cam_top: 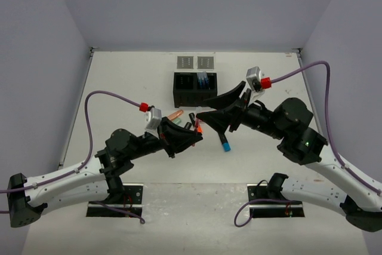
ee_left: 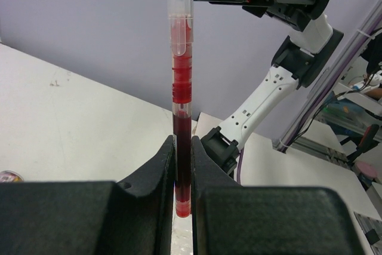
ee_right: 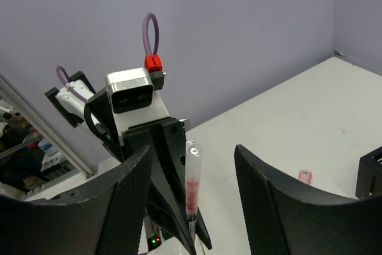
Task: Sort the stationery into containers
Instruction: Close the pen cap on the pen.
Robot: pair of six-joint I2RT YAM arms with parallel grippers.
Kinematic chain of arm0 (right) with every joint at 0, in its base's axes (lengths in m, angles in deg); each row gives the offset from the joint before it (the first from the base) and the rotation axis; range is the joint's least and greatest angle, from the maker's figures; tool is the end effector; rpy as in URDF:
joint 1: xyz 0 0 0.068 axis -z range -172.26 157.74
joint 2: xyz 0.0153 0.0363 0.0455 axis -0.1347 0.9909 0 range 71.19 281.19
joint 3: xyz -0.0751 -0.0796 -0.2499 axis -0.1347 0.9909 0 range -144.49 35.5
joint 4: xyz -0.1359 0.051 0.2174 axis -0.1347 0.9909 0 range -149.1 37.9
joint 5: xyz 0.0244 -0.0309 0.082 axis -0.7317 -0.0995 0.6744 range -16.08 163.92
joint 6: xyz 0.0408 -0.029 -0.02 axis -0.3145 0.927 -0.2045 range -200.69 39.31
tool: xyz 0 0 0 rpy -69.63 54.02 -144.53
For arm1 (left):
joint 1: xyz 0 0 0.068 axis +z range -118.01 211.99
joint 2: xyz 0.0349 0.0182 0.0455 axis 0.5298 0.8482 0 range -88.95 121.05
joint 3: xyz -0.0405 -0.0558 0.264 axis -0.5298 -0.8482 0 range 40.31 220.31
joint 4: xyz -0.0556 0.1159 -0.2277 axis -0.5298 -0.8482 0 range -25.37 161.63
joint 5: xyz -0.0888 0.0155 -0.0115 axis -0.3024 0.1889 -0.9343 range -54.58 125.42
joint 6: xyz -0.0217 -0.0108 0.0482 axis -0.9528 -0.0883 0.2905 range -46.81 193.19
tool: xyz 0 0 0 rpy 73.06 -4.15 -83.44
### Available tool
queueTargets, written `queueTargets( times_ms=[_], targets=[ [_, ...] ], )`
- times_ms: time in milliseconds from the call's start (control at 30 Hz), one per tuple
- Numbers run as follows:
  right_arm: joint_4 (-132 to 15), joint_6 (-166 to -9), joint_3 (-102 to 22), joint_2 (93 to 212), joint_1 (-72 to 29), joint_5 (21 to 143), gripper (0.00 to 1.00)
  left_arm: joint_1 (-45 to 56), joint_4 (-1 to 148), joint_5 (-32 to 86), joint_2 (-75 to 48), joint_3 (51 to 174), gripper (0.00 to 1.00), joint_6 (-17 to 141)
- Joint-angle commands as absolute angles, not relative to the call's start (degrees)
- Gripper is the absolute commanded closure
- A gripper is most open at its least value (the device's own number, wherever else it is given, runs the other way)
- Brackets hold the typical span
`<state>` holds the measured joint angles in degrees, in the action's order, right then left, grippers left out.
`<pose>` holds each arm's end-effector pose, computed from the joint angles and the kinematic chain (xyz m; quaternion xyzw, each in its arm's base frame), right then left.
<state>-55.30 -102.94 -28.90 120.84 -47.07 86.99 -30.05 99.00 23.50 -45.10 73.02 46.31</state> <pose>0.0956 0.1497 0.4558 -0.2615 0.5822 0.5341 0.5544 0.0808 -0.1677 0.3385 0.2595 0.5440 -0.6017 0.5241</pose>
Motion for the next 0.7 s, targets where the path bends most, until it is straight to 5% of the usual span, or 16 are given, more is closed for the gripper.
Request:
queueTargets(
  times_ms=[0,533,667],
  targets=[
    [-54.35,-101.09,-31.12,122.60,-47.10,89.20,0.49,-30.06,101.16,22.15,-44.22,74.58,1.00,47.35],
    [-57.35,-103.03,-26.82,122.71,-47.12,89.26,0.75,-30.06,99.90,21.87,-43.41,76.03,1.00,47.41],
    [-58.32,-103.86,-25.05,122.56,-47.10,89.95,0.94,-30.06,99.71,22.16,-43.65,76.59,1.00,47.57]
  ],
)
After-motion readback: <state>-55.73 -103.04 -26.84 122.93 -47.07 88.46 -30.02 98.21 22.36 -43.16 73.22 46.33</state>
